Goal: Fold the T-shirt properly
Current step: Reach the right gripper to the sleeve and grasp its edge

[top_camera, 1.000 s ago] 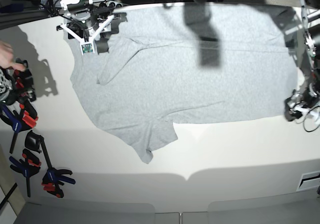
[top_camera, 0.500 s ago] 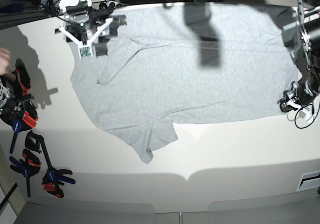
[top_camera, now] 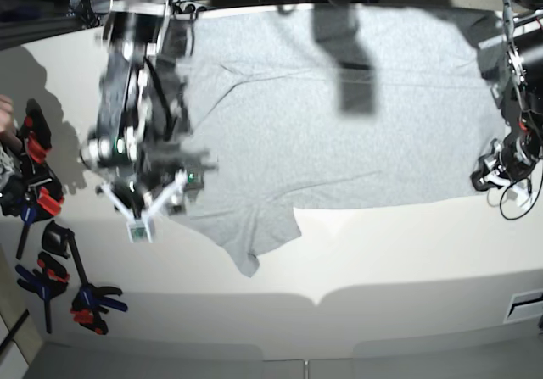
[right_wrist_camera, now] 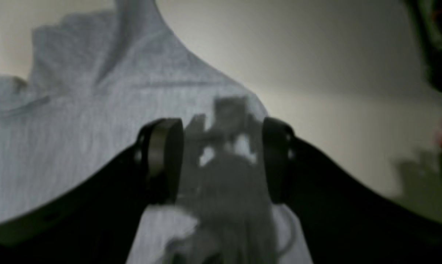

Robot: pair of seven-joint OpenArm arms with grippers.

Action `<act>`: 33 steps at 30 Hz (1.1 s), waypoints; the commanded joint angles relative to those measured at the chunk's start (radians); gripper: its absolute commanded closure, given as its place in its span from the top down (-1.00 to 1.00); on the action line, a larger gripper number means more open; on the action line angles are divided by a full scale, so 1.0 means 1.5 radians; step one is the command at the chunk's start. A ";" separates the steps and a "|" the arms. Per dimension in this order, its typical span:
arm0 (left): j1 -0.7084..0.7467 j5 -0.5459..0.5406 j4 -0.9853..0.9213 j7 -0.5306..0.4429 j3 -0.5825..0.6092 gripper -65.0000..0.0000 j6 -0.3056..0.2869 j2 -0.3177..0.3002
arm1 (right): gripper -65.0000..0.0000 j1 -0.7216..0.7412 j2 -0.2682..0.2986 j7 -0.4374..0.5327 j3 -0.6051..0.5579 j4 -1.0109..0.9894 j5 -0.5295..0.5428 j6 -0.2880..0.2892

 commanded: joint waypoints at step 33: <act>-0.016 -0.024 0.008 0.002 0.000 -1.00 -0.006 -0.010 | -1.00 0.426 -0.008 0.141 -0.223 -0.859 0.021 -0.018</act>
